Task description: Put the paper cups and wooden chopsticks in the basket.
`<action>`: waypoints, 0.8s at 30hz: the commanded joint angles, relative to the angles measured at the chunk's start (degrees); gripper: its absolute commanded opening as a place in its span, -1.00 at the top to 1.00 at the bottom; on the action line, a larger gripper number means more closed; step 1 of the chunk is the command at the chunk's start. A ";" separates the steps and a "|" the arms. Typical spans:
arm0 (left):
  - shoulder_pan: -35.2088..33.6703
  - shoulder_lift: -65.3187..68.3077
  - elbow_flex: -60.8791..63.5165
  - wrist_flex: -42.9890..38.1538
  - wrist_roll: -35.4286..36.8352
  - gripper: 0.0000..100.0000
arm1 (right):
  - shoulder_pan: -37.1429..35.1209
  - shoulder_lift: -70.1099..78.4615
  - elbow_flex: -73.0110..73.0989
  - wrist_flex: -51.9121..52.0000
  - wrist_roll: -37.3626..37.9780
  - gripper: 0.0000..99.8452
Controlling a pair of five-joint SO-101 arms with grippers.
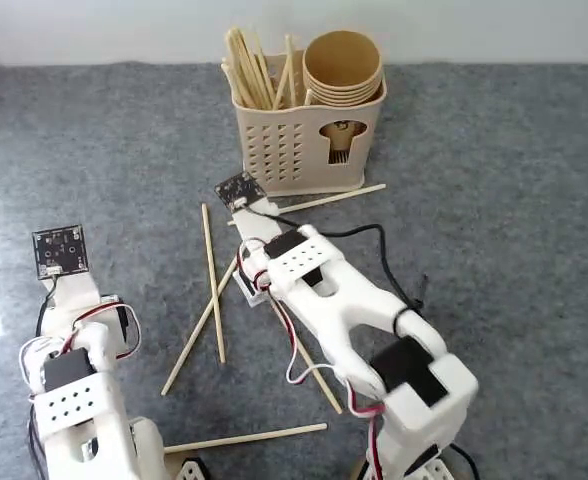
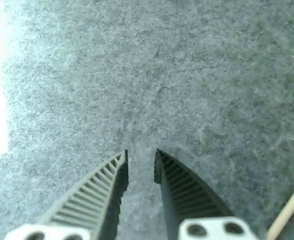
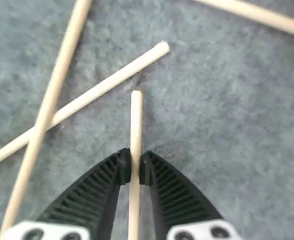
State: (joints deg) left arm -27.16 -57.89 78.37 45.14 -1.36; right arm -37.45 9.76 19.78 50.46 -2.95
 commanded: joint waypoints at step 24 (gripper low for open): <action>-0.09 -1.05 -3.30 -1.14 0.18 0.81 | 7.78 -42.77 -3.43 -32.31 7.56 0.98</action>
State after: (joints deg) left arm -27.16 -57.89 78.37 45.14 -1.36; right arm -31.03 -30.77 16.97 29.98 4.18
